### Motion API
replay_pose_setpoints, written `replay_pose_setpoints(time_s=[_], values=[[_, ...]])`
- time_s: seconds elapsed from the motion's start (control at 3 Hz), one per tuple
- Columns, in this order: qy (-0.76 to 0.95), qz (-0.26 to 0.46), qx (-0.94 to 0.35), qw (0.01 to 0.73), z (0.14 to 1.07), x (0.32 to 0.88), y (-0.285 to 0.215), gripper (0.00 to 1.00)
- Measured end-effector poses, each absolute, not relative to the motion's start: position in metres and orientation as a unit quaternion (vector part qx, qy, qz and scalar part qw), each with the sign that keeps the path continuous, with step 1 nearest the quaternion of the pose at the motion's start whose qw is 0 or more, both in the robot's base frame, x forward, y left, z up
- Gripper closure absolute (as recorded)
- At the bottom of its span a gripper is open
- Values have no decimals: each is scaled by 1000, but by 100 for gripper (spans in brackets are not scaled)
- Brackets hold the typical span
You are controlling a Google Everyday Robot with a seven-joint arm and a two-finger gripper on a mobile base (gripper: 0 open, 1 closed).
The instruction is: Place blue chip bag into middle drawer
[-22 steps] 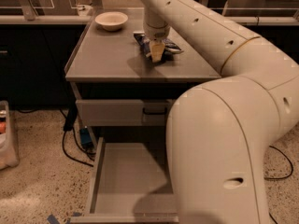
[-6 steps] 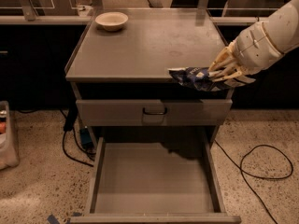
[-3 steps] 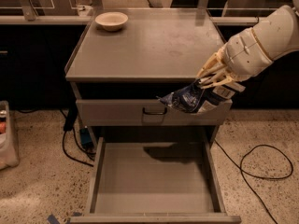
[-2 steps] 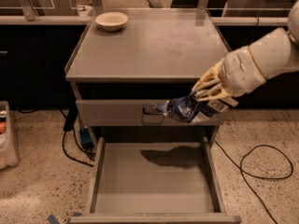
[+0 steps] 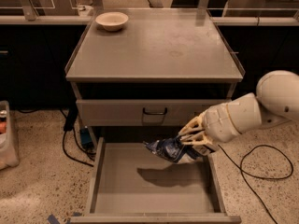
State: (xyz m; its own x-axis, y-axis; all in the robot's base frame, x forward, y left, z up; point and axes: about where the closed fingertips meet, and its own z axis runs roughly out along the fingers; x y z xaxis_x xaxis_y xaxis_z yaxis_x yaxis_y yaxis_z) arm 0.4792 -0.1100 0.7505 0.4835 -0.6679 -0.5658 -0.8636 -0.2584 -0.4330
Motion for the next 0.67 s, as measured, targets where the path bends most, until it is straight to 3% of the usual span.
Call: replay_pose_setpoints(time_s=[0.67], values=[[523,109,-781,323,660,474,-84,100]])
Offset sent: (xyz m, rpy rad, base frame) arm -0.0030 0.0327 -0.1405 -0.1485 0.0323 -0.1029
